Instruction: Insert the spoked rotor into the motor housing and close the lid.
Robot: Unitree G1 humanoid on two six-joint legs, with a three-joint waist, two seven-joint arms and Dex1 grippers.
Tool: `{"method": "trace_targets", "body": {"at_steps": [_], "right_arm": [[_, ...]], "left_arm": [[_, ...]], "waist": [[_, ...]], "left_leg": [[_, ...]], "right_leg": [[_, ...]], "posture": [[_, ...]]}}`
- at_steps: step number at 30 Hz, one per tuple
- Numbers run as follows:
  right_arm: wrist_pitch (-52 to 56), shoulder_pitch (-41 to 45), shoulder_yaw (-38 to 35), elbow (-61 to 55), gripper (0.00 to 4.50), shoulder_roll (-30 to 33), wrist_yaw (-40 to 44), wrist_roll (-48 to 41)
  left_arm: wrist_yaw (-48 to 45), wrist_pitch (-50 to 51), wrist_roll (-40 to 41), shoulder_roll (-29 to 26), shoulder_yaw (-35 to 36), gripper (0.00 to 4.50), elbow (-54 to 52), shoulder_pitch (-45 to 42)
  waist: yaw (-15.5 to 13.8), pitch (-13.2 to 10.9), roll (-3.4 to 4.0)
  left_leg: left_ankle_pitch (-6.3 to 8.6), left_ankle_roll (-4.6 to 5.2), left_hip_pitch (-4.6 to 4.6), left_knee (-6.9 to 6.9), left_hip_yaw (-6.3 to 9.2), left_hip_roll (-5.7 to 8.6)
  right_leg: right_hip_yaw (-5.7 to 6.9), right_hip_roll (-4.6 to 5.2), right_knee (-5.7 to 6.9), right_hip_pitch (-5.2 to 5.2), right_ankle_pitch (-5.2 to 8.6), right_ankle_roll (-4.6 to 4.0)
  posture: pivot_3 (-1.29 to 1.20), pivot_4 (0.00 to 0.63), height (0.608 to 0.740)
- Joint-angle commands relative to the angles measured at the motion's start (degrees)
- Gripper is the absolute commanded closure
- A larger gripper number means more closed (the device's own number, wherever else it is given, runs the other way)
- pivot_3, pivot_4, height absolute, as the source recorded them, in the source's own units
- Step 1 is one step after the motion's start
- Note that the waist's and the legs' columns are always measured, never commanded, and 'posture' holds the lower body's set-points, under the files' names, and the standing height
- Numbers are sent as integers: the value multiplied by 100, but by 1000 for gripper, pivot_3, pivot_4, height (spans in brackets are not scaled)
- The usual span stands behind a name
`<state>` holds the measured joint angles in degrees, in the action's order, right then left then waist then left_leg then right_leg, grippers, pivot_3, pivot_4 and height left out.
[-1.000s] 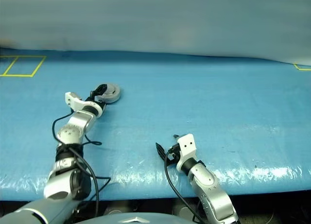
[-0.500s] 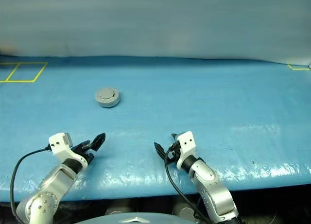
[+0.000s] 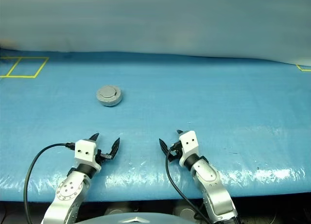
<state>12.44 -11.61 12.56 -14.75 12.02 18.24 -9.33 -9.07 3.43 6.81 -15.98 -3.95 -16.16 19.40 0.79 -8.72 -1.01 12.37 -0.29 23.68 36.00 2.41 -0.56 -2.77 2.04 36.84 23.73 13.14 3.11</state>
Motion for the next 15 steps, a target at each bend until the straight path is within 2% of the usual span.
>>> {"method": "trace_targets", "body": {"at_steps": [1,3,12,13,14,15], "right_arm": [[-18,-83,-149,-320,617,-42,-97,-10],[-9,-104,-167,-320,1250,-77,-131,-1],[-28,-60,-92,-268,4241,-218,-191,139],[-15,-48,-91,-270,4500,-225,-196,148],[7,-39,-94,-273,4500,-231,-210,165],[33,-30,-98,-274,4500,-236,-223,183]], "left_arm": [[-135,-67,-114,18,-25,189,-27,-71],[-268,0,17,56,17,642,10,-143],[-233,52,-49,195,185,3666,10,-227],[-272,64,-2,211,191,4027,18,-235],[-283,77,20,231,200,4388,24,-240],[-267,83,6,251,212,4482,29,-242]], "waist": [[11,0,0],[20,0,1],[22,0,0],[21,0,0],[21,0,0],[21,0,0]], "left_leg": [[0,0,-3,4,-1,-3],[0,0,-8,9,-5,-6],[0,0,-6,14,-7,-5],[0,0,-6,14,-7,-5],[0,1,-7,15,-7,-5],[-1,1,-8,15,-7,-5]], "right_leg": [[-1,-3,1,-3,-1,1],[-3,-2,4,-6,-2,3],[-2,-1,5,-7,-4,5],[-2,-2,5,-7,-4,5],[-2,-2,5,-8,-5,6],[-2,-2,6,-9,-5,6]], "posture": [[0,150,740],[0,150,740],[0,150,740],[0,150,740],[0,150,740],[0,150,740]]}}
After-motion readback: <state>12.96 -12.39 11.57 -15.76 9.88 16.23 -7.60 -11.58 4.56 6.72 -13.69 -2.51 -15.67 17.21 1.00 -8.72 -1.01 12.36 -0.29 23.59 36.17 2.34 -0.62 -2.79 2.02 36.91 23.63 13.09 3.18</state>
